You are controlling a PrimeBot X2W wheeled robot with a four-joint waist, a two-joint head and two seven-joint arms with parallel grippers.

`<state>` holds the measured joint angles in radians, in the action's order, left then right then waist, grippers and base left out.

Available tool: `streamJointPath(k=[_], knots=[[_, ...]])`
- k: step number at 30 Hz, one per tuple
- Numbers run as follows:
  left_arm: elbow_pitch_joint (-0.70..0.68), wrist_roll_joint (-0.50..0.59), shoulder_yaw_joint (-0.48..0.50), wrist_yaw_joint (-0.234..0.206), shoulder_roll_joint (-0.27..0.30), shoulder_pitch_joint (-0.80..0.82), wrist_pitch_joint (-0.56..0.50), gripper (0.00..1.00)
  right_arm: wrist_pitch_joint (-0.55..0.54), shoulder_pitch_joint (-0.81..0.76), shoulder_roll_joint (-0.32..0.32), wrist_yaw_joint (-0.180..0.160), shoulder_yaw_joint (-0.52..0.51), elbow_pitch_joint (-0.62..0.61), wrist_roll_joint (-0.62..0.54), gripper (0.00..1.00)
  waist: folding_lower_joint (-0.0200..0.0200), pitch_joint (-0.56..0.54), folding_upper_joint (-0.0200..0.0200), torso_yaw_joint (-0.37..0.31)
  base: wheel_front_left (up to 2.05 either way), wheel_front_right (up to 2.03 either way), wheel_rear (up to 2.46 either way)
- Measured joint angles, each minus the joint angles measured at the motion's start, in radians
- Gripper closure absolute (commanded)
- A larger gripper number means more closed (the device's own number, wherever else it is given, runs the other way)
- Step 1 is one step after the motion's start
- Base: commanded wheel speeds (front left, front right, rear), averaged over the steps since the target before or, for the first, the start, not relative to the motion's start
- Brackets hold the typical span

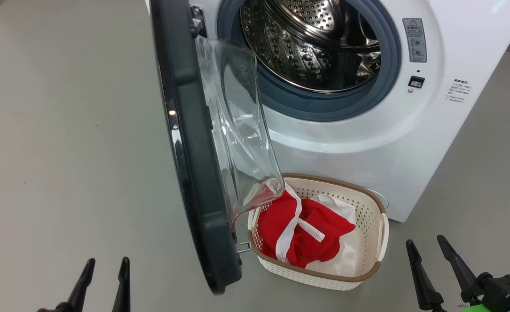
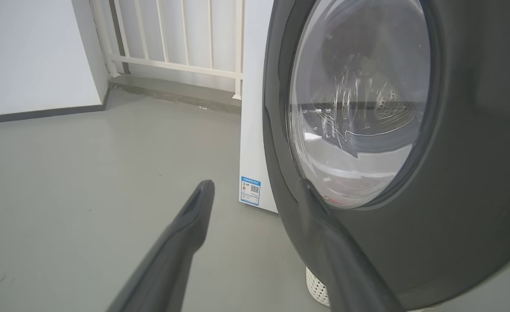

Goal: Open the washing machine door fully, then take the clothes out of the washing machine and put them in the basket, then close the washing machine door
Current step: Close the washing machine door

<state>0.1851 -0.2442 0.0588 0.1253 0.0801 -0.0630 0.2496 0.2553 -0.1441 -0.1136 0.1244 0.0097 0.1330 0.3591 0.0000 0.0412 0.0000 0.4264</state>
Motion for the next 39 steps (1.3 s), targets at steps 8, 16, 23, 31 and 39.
streamJointPath(k=[8,16,23,31,39], knots=[[0.0,0.0,0.002,0.0,0.0,0.0,0.0,0.0,0.0,0.0,0.0,0.0,0.0,0.0,0.0,0.0,0.0,0.001,0.0,0.0,0.0,0.0,0.0],[-0.012,0.0,0.008,0.0,0.0,0.0,0.0,0.0,0.0,0.0,0.0,0.0,0.0,0.0,0.0,0.0,0.0,0.004,0.0,0.0,0.0,0.0,0.0],[-0.025,-0.032,0.016,0.0,-0.004,0.001,0.0,0.59,0.0,0.0,0.0,0.0,-0.001,0.0,0.0,0.0,0.0,0.005,0.0,0.0,0.0,0.0,0.0],[-0.028,-0.213,-0.032,0.0,0.023,0.015,0.0,1.0,0.0,0.0,0.001,0.0,0.0,0.0,0.0,0.0,0.0,0.006,0.0,-0.007,0.0,0.0,0.0],[-0.057,-0.582,-0.174,0.0,0.132,0.063,0.0,1.0,0.0,0.001,0.006,0.0,0.003,0.0,0.0,0.0,0.0,0.008,0.0,-0.023,0.0,0.0,0.0]])
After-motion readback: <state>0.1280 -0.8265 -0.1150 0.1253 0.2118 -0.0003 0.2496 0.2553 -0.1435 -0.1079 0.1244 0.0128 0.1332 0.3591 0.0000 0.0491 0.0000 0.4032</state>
